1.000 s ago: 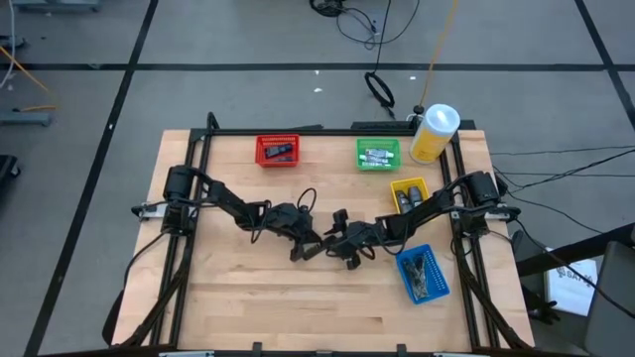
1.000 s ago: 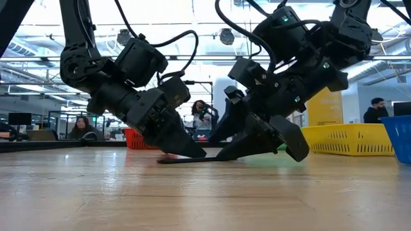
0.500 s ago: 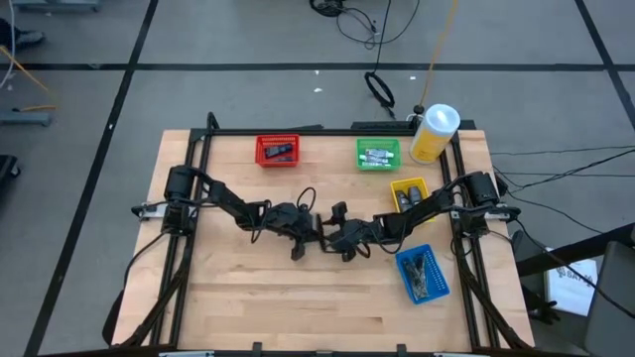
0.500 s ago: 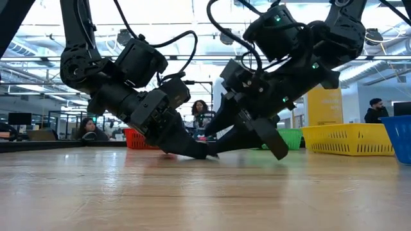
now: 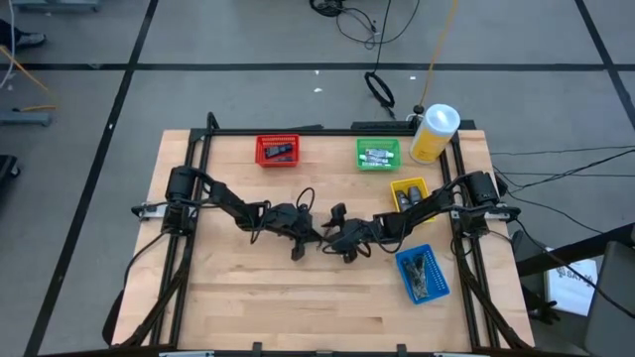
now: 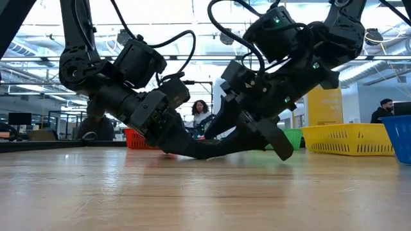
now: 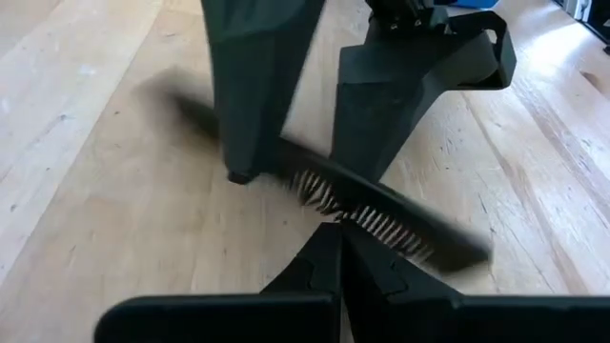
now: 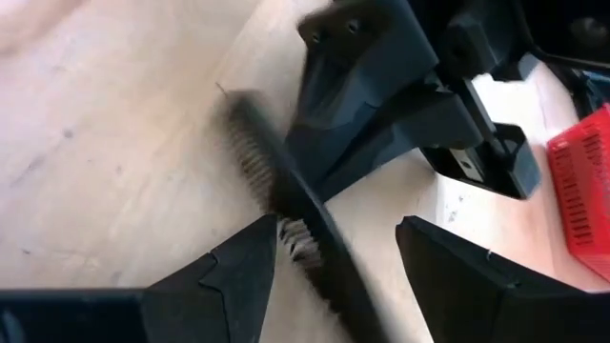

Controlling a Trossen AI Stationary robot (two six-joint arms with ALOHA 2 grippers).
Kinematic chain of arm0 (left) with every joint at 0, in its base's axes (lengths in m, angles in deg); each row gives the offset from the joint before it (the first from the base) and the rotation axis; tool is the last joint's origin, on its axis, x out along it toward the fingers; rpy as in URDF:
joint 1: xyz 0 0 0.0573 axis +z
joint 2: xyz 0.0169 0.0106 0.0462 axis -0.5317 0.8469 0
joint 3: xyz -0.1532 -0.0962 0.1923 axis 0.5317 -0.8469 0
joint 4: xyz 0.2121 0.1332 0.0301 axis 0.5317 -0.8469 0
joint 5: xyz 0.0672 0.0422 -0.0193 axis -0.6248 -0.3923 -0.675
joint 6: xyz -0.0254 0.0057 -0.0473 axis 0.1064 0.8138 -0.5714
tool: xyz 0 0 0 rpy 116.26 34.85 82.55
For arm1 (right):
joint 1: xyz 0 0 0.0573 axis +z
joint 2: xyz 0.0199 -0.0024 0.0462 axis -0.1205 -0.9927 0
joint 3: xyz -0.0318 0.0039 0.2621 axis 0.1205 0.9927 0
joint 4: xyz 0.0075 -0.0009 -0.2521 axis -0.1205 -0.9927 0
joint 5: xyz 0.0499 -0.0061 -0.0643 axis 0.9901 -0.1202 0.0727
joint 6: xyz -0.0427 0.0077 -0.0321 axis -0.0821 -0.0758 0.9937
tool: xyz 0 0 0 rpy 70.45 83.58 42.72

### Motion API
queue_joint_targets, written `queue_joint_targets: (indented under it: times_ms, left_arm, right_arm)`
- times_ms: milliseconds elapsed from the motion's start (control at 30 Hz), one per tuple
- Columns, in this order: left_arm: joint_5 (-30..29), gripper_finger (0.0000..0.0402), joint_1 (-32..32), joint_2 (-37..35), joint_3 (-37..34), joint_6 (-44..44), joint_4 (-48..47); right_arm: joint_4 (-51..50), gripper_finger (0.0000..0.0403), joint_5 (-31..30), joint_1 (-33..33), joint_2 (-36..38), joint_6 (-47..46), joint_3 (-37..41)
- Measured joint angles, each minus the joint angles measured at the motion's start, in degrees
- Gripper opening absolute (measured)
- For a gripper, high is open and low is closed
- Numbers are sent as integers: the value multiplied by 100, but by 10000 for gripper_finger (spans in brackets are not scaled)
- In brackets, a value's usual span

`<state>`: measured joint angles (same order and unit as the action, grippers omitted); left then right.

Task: Pick & Place Travel size toiletries
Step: Put the black comb into the blue bin

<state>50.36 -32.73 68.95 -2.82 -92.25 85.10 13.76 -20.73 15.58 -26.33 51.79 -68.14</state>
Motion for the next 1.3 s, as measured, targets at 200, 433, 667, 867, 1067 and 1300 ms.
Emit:
queue_joint_targets:
  times_ms: [200, 433, 667, 867, 1067, 1300]
  left_arm:
    - [31, 1, -16, -115, 4, -14, -39]
    - [48, 1, -16, -125, 4, -17, -39]
    - [66, 2, -16, -130, 7, -22, -37]
    - [-113, 1, -22, -468, 17, -39, -723]
    - [-1714, 1, -276, -1290, 2, -457, -2183]
    - [-4869, 1, -1200, -1011, -5, -2890, -1732]
  right_arm:
    - [-4, 212, 310, 3, 0, -11, 0]
    - [-197, 182, 413, 3, 2, -626, 0]
    - [-529, 64, 441, 10, 13, -1163, -2]
    - [-727, 13, 367, 162, 179, -1297, 7]
    - [-1668, 7, 19, 381, 947, -1876, 7]
    - [-3730, 9, -353, 571, 2502, -4185, -239]
